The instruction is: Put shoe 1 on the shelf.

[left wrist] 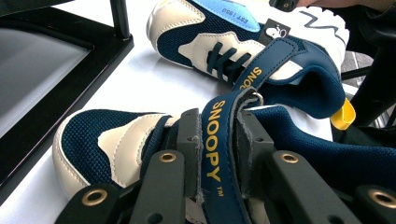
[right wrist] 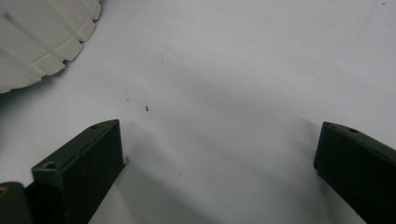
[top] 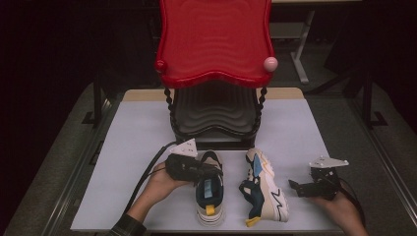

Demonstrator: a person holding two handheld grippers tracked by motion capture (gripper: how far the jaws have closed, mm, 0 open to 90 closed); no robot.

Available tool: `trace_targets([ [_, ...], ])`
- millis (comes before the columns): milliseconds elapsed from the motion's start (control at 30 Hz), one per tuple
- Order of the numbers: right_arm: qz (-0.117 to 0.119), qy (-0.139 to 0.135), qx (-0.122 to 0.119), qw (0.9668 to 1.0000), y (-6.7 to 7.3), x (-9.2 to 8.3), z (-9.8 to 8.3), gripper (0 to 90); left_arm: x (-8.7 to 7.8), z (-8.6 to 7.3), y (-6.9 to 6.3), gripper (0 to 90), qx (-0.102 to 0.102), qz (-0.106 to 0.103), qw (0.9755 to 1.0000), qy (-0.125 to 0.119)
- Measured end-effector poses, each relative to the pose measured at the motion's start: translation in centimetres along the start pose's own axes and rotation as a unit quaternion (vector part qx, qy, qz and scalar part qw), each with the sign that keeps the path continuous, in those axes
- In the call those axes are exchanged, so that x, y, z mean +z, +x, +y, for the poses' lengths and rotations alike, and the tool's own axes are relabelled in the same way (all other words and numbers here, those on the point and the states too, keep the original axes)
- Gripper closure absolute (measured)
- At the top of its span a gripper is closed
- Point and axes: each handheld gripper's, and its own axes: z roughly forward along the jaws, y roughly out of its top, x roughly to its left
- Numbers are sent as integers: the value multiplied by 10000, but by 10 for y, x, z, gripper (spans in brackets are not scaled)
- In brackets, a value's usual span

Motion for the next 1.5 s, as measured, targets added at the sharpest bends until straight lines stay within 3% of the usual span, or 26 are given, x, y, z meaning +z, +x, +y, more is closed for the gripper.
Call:
trace_targets([
  [167, -2, -2, 0, 10000, 0, 0, 0, 7, -6, 0, -4, 737, 19, -3, 10000, -36],
  [333, 0, 0, 3, 10000, 0, 0, 0, 7, -17, -3, -6, 737, -111, 0, 9997, -199],
  [667, 0, 0, -3, 10000, 0, 0, 0, 7, -51, -17, -12, 738, -333, 246, 9985, -359],
  [1000, -2, 1, 1, 10000, 0, 0, 0, 7, -89, -35, -8, 738, -586, 608, 9949, -558],
  [1167, 0, 0, 2, 10000, 0, 0, 0, 7, -115, -42, -3, 738, -689, 832, 9913, -747],
  [1500, -1, -1, -1, 10000, 0, 0, 0, 7, -145, -30, 4, 738, -679, 1106, 9875, -892],
])
